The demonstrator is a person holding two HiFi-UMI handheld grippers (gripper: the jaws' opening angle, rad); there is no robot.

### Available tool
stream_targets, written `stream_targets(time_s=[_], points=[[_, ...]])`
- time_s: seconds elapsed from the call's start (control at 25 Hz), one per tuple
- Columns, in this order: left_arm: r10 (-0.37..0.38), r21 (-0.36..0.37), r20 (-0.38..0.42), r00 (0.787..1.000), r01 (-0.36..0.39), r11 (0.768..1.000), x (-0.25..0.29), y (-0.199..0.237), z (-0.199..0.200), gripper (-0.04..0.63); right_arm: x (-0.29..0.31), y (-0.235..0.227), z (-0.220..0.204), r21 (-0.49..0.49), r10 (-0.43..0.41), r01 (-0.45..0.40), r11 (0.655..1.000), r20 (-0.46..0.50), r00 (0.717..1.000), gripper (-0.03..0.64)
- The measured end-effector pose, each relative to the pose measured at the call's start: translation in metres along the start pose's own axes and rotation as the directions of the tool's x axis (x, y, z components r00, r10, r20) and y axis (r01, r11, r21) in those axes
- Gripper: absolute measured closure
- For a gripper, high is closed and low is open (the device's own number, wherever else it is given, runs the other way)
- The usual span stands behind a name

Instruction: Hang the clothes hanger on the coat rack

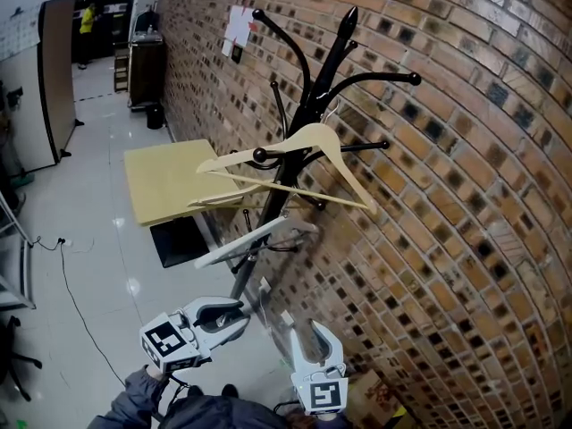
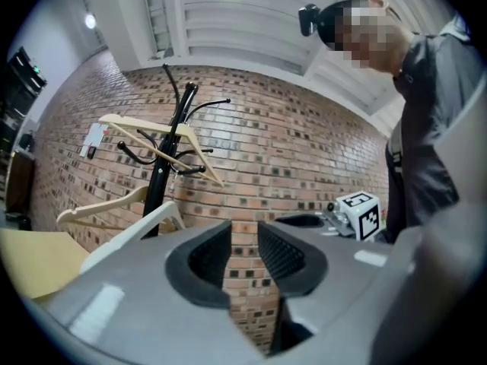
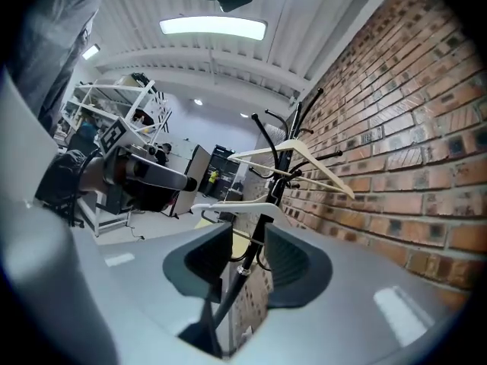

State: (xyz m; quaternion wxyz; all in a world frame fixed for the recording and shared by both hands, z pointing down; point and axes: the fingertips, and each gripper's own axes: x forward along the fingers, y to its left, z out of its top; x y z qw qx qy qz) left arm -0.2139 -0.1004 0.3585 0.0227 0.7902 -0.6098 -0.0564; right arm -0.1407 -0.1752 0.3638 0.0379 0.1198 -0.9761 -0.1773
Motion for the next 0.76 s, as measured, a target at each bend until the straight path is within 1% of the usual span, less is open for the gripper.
stream_targets(time_s=[0.16, 0.28, 0.6, 0.76], points=[[0.003, 0.0, 0.004, 1.0, -0.003, 1.0, -0.002, -0.003, -0.001, 0.505, 0.001, -0.003, 0.001, 0.029, 0.004, -0.004, 1.0, -0.001, 1.0, 0.498], [0.003, 0.006, 0.005, 1.0, -0.003, 1.0, -0.003, -0.003, -0.008, 0.505, 0.001, -0.002, 0.003, 0.024, 0.009, -0.009, 1.0, 0.005, 1.0, 0.503], [0.018, -0.016, 0.008, 1.0, -0.018, 1.0, -0.006, -0.005, -0.007, 0.505, -0.001, -0.002, 0.003, 0.013, 0.014, -0.014, 1.0, -0.005, 1.0, 0.508], [0.02, -0.022, 0.009, 1.0, -0.02, 1.0, -0.005, -0.005, -0.01, 0.505, 0.0, 0.0, 0.004, 0.006, 0.027, -0.027, 1.0, 0.011, 1.0, 0.509]])
